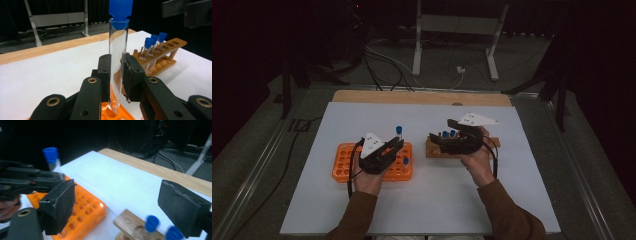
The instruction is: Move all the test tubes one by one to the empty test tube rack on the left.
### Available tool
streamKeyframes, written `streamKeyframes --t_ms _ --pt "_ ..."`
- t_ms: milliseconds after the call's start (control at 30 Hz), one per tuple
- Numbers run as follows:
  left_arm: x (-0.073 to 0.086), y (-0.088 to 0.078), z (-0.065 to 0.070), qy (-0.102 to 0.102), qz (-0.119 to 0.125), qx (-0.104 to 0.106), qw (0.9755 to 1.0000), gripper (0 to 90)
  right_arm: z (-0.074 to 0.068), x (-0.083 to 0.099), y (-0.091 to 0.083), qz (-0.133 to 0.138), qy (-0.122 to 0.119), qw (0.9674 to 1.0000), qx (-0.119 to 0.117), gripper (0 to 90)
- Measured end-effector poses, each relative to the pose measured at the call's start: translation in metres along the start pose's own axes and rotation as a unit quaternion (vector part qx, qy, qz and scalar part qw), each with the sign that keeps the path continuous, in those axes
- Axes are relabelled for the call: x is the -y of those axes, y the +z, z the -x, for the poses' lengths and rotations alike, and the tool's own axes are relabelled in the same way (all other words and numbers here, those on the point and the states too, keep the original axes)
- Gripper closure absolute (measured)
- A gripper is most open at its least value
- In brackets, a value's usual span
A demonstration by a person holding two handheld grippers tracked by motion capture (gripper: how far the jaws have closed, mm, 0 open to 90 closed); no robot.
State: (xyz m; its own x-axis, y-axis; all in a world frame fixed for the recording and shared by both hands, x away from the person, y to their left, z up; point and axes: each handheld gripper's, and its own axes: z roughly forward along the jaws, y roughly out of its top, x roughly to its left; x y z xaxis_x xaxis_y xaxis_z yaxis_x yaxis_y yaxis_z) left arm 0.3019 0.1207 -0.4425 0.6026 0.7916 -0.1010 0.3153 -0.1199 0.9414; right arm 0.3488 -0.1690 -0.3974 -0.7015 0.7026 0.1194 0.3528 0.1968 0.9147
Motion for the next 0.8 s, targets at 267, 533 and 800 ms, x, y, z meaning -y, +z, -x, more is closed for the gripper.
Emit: streamKeyframes --t_ms 267,533,800 --pt "0.011 -0.01 -0.005 -0.01 -0.006 0.007 0.9999 78.2 0.019 0.012 -0.014 0.0 0.008 0.9997 0.023 3.1" --pt "0.02 -0.015 -0.004 -0.013 -0.012 0.018 0.9997 78.2 0.031 0.022 -0.027 0.006 0.01 0.9991 0.04 0.0" --pt "0.03 -0.019 -0.003 -0.012 -0.022 0.024 0.9994 78.2 0.034 0.031 -0.04 0.016 0.009 0.9983 0.055 0.0"
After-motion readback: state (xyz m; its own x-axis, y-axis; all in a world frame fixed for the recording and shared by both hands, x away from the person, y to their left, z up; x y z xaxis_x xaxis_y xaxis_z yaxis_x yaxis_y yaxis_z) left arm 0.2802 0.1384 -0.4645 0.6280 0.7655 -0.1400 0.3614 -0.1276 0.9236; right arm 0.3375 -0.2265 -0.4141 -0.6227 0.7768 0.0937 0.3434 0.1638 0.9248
